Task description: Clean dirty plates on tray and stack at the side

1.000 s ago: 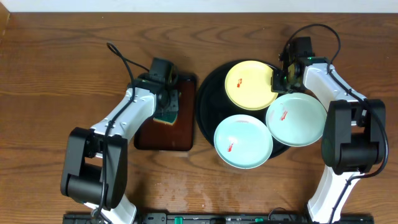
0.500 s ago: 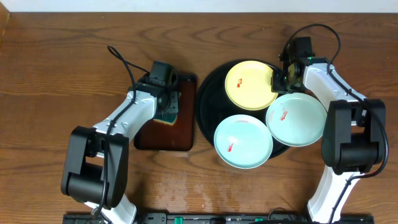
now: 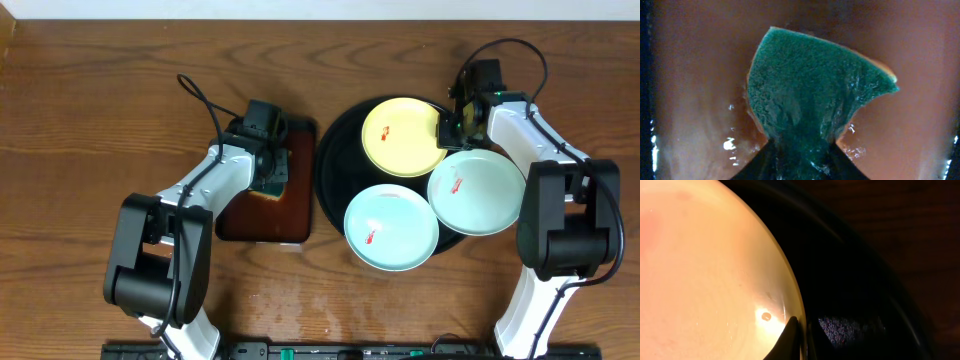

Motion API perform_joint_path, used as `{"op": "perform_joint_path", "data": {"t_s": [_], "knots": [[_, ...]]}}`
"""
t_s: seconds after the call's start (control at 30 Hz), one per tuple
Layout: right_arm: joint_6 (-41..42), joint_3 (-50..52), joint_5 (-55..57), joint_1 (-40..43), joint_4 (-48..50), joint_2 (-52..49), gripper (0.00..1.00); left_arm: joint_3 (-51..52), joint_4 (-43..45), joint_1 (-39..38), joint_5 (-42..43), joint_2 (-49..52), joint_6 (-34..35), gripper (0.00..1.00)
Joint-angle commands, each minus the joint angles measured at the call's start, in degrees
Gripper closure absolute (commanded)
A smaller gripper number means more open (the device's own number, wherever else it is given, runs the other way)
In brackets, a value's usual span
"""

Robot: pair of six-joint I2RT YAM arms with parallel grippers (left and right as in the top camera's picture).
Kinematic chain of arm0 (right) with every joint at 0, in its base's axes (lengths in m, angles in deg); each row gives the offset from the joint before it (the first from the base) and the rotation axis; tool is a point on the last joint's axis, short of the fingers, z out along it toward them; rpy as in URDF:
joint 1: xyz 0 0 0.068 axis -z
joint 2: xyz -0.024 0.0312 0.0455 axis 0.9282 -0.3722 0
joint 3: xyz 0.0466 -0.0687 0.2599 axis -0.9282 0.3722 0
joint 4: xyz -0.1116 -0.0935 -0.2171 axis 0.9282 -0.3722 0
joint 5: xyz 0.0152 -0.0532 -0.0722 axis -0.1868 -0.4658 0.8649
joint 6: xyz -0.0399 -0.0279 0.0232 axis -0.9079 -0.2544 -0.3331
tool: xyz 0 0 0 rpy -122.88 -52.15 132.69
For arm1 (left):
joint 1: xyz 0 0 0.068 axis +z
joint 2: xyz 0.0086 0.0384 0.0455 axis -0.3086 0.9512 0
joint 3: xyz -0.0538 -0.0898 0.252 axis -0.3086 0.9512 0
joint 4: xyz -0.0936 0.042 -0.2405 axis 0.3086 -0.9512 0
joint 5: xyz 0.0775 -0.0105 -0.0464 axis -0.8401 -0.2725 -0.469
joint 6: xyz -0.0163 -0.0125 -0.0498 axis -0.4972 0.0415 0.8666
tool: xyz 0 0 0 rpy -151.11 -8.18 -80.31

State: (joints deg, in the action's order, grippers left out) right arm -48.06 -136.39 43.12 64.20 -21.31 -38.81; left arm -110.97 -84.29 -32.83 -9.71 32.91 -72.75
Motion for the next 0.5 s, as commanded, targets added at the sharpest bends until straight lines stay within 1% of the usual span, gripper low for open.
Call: {"op": "perform_joint_path", "data": {"t_s": [0.0,0.03,0.23,0.47], "knots": [[-0.5,0.2,1.0,-0.3,-0.2,-0.3,0.94,0.3,-0.4,0.0,-0.4,2.2,0.3,0.88],[-0.5,0.2,1.0,-0.3,-0.2,-0.3,0.94,0.2,-0.4,0.0,-0.4,2.1,0.4,0.92],[-0.5,0.2,1.0,-0.3,0.0,-0.3,0.94,-0.4,-0.5,0.0,-0.6,-1.5,0.4,0.93],[-0.5,0.2,1.0,-0.2,-0.2,-0.3,0.94,-0.4,-0.6,0.0,-0.7,-10.5,0.4,0.93]]}}
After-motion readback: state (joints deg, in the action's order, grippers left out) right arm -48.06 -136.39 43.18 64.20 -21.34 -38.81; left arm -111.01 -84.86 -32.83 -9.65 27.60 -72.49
